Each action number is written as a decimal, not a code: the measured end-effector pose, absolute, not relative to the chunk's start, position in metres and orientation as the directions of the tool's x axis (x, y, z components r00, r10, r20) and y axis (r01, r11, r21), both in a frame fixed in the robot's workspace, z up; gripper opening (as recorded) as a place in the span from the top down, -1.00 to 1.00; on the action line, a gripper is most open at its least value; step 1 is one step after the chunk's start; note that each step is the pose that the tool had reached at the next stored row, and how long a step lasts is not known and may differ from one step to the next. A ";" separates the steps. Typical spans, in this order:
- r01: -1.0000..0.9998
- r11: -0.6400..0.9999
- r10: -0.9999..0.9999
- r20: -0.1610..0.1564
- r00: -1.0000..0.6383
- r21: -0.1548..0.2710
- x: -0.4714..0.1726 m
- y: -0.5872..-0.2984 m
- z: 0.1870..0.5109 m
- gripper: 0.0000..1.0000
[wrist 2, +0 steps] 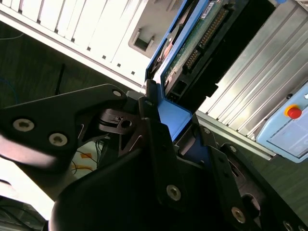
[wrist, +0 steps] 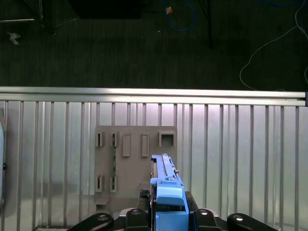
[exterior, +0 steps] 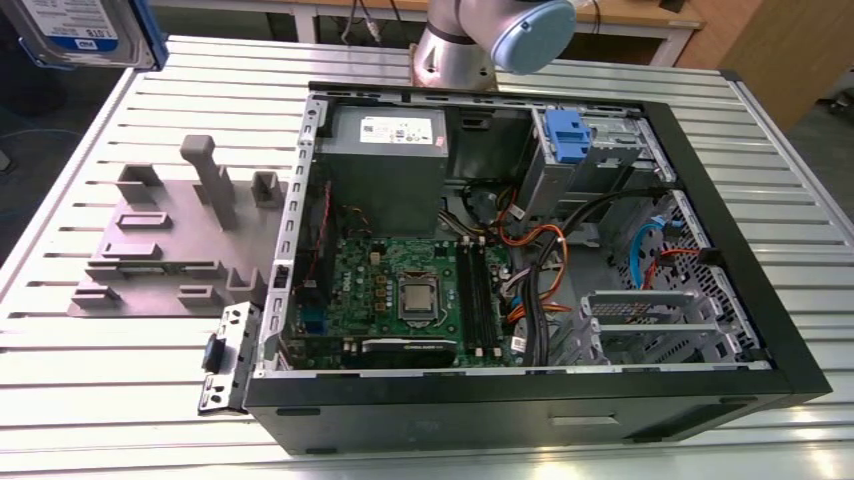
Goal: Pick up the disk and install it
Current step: 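Pick up the disk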
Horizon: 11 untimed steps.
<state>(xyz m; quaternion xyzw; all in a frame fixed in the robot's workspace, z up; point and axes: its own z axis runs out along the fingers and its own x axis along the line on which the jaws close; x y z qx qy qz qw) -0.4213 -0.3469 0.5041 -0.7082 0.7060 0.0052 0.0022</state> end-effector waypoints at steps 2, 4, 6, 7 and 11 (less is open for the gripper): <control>-1.000 -0.003 -1.000 -0.010 0.003 0.004 -0.421 -0.349 0.504 0.27; -1.000 -0.003 -1.000 -0.010 0.003 0.004 -0.421 -0.349 0.504 0.27; -1.000 -0.003 -1.000 -0.011 0.003 0.004 -0.420 -0.349 0.504 0.27; -1.000 -0.003 -1.000 -0.010 0.003 0.004 -0.419 -0.350 0.504 0.27; -1.000 -0.003 -1.000 -0.010 0.003 0.004 -0.415 -0.350 0.504 0.27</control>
